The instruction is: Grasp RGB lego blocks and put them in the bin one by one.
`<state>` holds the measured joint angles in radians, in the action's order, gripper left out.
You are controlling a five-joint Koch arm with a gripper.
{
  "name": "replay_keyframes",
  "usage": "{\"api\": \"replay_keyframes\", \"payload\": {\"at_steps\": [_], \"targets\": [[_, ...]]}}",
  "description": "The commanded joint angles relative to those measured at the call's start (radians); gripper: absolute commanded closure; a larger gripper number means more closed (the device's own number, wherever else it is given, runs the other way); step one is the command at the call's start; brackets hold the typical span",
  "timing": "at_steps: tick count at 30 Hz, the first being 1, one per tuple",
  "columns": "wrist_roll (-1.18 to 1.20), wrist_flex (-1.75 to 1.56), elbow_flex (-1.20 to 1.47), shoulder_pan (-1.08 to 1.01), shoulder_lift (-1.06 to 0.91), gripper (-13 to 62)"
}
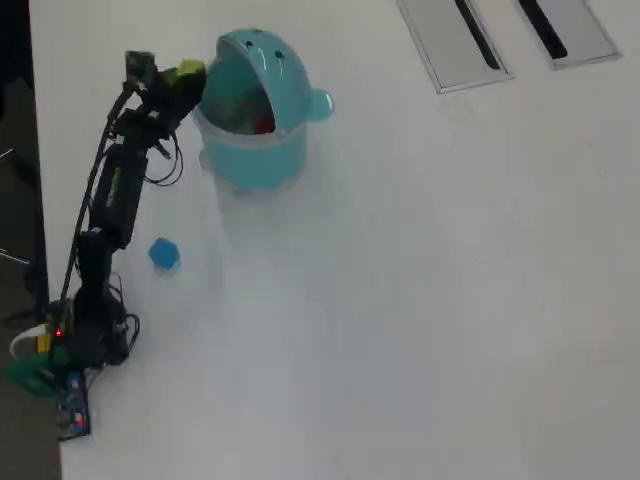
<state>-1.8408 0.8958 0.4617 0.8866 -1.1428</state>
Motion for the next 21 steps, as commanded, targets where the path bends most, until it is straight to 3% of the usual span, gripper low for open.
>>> {"api": "replay_keyframes", "payload": {"at_steps": [1,10,15,21], "targets": [[-0.011,-0.018,-0.097,-0.026,0.002,39.2],[-0.012,-0.021,-0.313,-0.072,0.173,38.2],[-0.060,-0.026,-0.328,-0.086,0.212,24.3],[-0.055,0.020,-0.396,-0.078,0.247,17.7]]}}
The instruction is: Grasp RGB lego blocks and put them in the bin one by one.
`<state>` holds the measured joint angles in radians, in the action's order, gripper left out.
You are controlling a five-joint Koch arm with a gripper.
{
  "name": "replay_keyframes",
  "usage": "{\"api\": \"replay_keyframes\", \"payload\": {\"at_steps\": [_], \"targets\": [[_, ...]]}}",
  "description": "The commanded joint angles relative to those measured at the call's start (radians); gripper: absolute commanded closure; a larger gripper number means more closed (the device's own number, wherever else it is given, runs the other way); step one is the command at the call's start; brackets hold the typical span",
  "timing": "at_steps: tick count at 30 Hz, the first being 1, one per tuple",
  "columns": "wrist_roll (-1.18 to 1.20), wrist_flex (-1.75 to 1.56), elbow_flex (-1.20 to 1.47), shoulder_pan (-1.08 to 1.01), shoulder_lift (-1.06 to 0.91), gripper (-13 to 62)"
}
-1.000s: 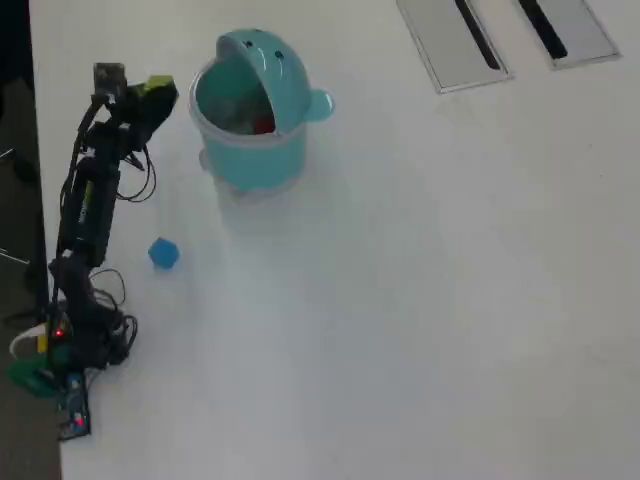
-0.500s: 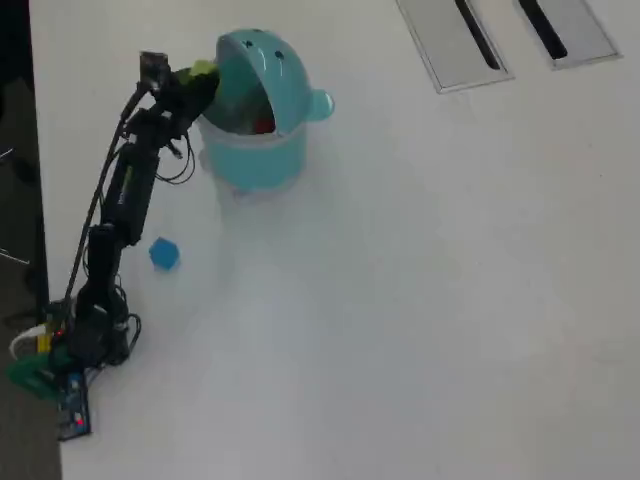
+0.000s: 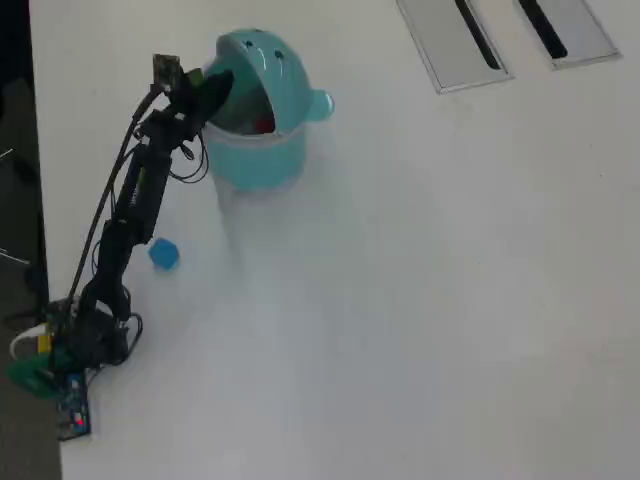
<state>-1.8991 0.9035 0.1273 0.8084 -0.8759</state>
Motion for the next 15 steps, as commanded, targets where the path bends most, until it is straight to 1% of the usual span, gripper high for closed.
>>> {"api": "replay_keyframes", "payload": {"at_steps": [1,6,8,11,15], "targets": [[0.003,0.020,-0.061,0.002,-0.020,16.9],[0.009,0.117,-0.075,0.009,-0.055,16.4],[0.011,0.189,-0.141,0.011,-0.048,16.4],[0.025,0.400,-0.334,0.017,0.012,16.5],[0.058,0.477,-0.333,0.025,-0.041,16.5]]}}
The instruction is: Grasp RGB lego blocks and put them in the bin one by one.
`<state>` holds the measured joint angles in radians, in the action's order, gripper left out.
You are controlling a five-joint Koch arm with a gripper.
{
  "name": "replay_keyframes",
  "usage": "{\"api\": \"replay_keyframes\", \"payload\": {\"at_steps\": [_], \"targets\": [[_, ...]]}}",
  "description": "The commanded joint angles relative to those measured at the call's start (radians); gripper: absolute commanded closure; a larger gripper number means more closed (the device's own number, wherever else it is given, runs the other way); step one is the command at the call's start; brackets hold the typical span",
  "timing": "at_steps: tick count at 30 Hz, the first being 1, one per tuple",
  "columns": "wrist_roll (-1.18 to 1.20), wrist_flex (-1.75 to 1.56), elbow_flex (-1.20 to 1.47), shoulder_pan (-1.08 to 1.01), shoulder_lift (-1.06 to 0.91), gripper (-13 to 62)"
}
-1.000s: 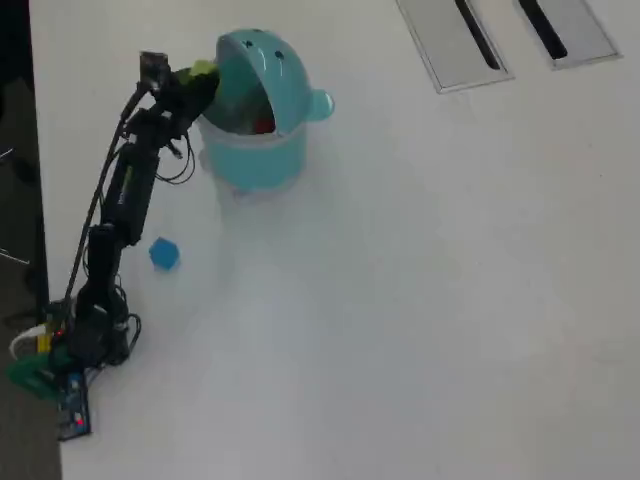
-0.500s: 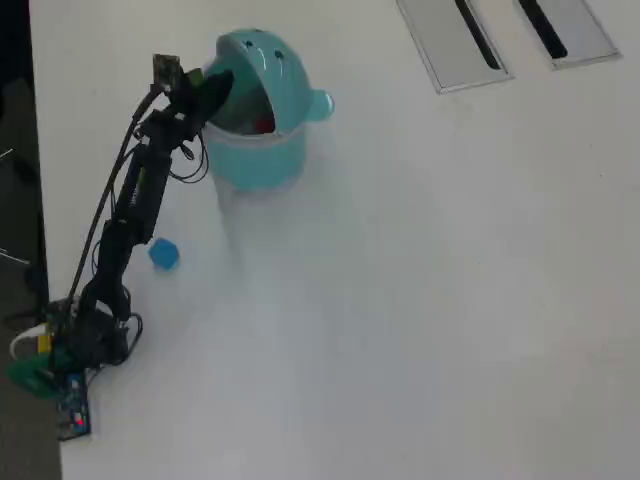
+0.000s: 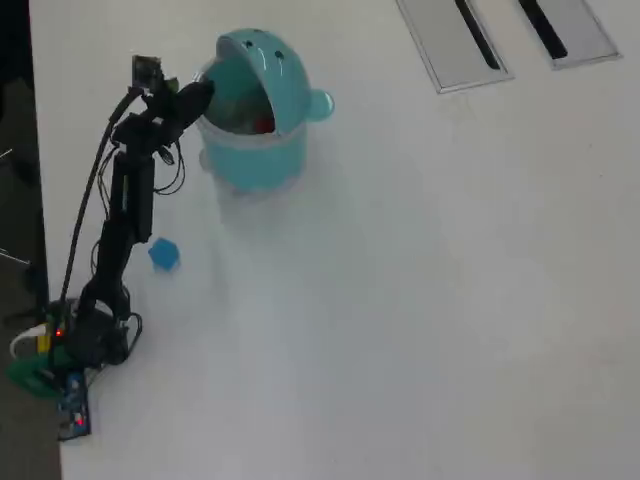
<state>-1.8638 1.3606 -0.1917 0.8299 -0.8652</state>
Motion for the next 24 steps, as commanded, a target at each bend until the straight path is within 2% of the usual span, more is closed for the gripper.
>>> {"api": "replay_keyframes", "payload": {"at_steps": [1,11,14,19,24], "targets": [[0.025,0.061,-0.014,0.008,-0.067,16.6],[0.095,0.202,0.069,0.041,-0.245,18.3],[0.100,0.202,0.259,0.064,-0.382,18.3],[0.103,0.196,0.861,0.129,-0.749,18.2],[0.087,0.176,1.101,0.137,-0.881,18.1]]}}
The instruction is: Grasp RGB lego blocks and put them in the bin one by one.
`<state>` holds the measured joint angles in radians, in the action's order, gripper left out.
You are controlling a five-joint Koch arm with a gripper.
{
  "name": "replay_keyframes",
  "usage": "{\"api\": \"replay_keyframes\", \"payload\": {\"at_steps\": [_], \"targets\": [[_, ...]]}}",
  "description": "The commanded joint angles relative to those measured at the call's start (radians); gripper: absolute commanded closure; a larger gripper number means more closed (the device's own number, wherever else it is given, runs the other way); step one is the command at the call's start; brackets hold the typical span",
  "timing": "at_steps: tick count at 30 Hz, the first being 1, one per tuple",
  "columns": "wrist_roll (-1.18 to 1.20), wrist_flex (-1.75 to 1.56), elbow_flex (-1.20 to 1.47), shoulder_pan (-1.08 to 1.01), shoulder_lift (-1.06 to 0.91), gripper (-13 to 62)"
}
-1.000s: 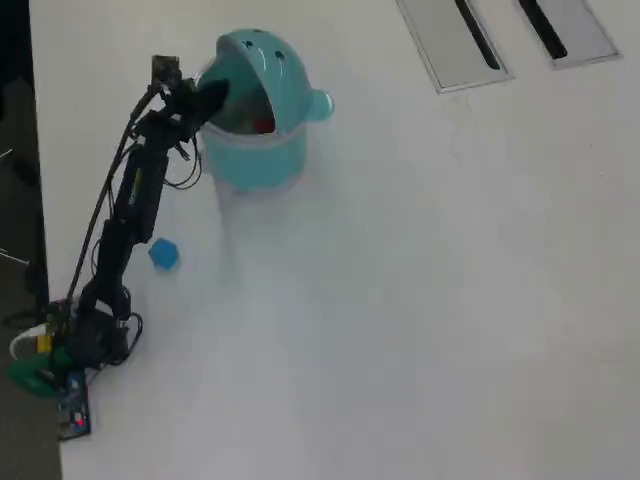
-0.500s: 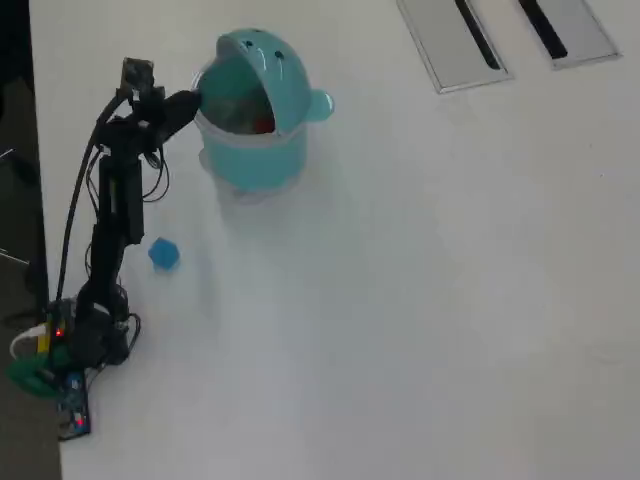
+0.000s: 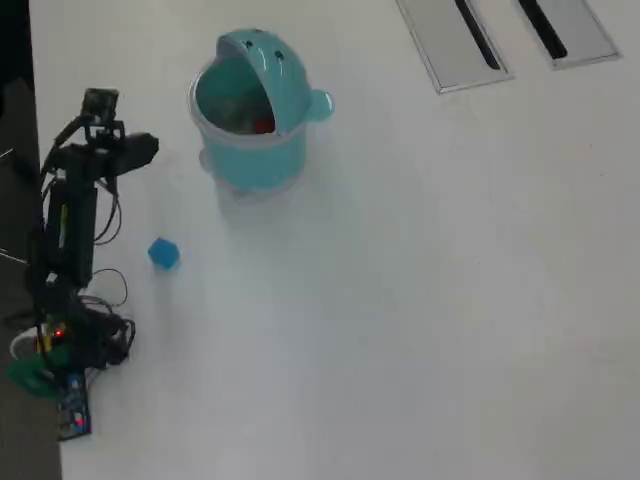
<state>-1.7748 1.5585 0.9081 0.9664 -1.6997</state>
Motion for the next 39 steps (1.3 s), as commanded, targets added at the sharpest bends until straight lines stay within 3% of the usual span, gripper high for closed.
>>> {"api": "replay_keyframes", "payload": {"at_steps": [1,10,39], "targets": [[-0.002,-0.035,0.064,0.000,-0.078,18.1],[-0.003,-0.176,0.557,-0.011,-0.301,18.2],[-0.018,-0.635,1.249,-0.172,-0.261,18.2]]}}
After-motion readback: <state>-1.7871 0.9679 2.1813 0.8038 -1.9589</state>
